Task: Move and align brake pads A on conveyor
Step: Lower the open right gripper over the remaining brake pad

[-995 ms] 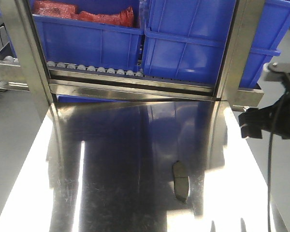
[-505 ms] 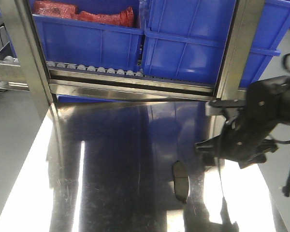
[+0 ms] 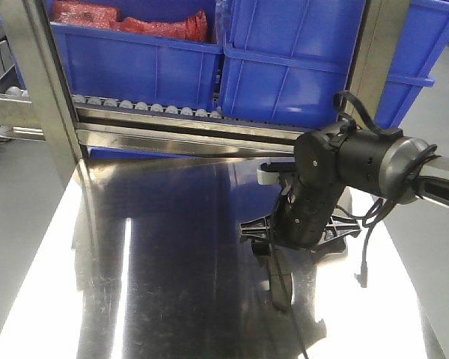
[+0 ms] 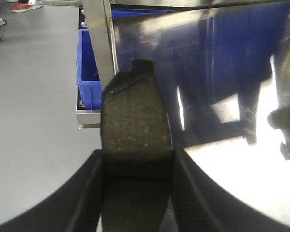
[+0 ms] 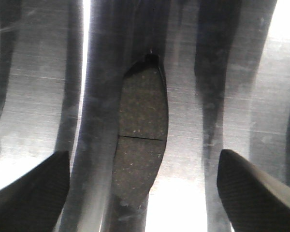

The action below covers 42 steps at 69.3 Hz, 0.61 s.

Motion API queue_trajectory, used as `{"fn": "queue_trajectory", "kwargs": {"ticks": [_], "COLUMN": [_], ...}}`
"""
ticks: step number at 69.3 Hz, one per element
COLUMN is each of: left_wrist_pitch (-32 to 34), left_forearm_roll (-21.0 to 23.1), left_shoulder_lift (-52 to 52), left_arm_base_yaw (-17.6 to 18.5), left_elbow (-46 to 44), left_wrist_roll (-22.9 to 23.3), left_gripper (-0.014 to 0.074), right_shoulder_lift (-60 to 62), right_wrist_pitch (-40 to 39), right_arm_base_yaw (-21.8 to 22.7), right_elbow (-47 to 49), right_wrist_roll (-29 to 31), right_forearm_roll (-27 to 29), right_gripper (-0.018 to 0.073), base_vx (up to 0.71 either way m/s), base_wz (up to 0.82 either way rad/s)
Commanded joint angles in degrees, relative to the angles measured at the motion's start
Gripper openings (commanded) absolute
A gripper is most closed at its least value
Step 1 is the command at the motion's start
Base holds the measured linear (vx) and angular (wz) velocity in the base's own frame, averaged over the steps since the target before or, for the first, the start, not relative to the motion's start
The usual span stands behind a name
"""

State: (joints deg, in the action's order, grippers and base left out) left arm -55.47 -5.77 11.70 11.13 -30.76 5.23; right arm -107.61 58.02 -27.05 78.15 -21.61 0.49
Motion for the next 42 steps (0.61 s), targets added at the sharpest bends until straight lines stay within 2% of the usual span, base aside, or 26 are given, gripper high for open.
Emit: {"fn": "queue_trajectory", "kwargs": {"ticks": [1,18,42], "left_wrist_pitch": [5.37,5.37,5.37], "left_forearm_roll": [-0.12,-0.12,-0.12], "left_shoulder_lift": [0.52,0.52,0.52], "left_arm_base_yaw": [-0.18,-0.18,-0.18], "left_elbow": [-1.34,-1.34,-1.34], "left_wrist_roll": [-0.14,-0.14,-0.14], "left_gripper": [-0.0006,-0.0006,-0.0006], "right_shoulder_lift": [1.30,-1.41,-1.89], "right_wrist_pitch": [0.99,1.00,-0.94], "right_arm_base_yaw": [0.11,0.17,0.17], "right_elbow": [1.73,1.73,1.73], "right_wrist_roll": [-0.59,-0.53,-0.53], "right_forearm_roll": [-0.82,-1.00,-4.37], "right_gripper": [0.0589,0.0589,0.0589], "base_vx": [0.00,0.00,0.00], "base_wz": [0.00,0.00,0.00]}}
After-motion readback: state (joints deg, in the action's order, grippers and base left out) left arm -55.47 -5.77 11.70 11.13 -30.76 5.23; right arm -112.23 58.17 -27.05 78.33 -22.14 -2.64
